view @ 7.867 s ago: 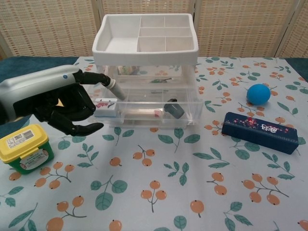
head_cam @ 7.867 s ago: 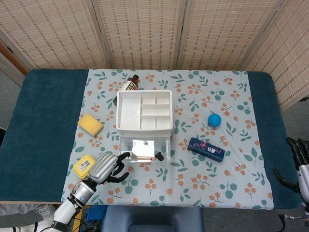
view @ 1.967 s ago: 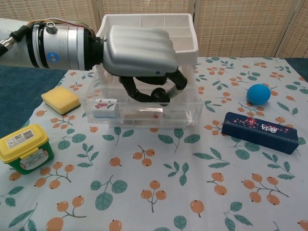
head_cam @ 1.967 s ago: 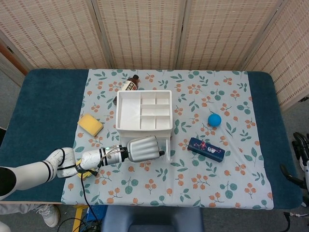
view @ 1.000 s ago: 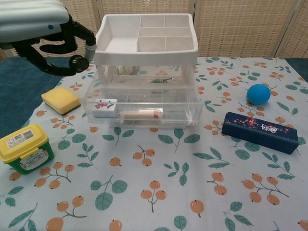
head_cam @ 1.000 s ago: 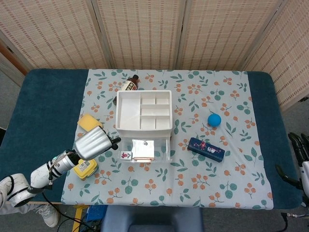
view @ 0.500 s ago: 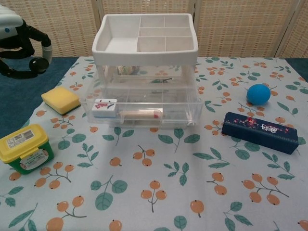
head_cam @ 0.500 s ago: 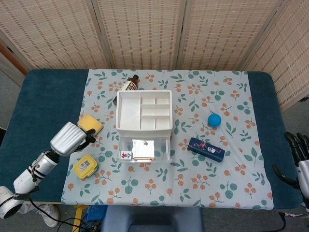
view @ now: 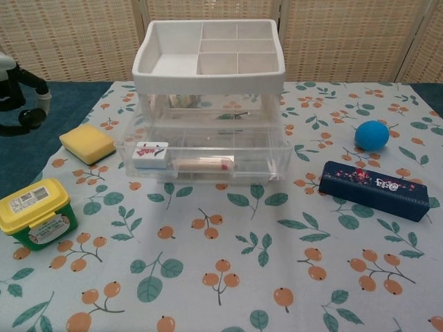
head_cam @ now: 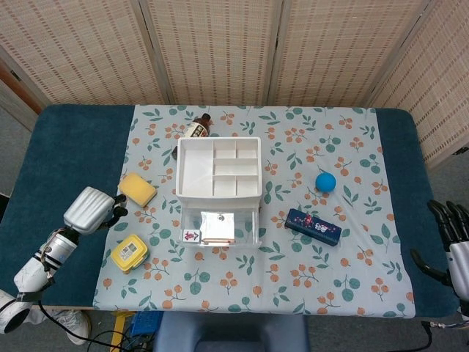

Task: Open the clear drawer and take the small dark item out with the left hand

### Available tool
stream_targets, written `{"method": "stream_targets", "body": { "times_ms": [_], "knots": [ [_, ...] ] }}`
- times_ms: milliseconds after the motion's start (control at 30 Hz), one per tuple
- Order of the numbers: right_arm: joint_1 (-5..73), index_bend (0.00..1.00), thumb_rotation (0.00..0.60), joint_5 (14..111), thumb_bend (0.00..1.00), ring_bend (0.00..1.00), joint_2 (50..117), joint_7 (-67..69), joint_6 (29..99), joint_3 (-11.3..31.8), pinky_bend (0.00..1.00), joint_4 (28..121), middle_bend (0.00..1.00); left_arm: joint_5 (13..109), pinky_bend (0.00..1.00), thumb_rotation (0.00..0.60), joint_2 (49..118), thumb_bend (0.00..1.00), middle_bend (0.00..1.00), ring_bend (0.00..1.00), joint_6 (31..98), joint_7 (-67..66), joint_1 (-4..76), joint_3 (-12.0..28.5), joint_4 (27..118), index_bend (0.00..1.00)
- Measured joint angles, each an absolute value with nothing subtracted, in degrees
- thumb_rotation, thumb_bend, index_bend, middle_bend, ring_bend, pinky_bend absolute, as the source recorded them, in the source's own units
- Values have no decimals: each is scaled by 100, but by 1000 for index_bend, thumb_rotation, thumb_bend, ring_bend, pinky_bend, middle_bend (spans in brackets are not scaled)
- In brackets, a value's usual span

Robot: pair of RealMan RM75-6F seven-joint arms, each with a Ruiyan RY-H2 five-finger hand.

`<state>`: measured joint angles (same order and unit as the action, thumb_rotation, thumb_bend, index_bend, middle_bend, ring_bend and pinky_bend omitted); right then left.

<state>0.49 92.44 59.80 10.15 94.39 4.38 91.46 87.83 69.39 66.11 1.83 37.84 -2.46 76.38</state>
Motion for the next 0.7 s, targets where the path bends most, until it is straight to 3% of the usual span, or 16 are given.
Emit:
{"method": "stream_targets", "body": {
  "times_ms": [700],
  "knots": [
    [-18,0,600,9201,303,0,5928,937,9528,426,6,9215,79,8578,1000,600,8226,279,922,1000,5360,364,4206,-30,6609,530]
  ]
}}
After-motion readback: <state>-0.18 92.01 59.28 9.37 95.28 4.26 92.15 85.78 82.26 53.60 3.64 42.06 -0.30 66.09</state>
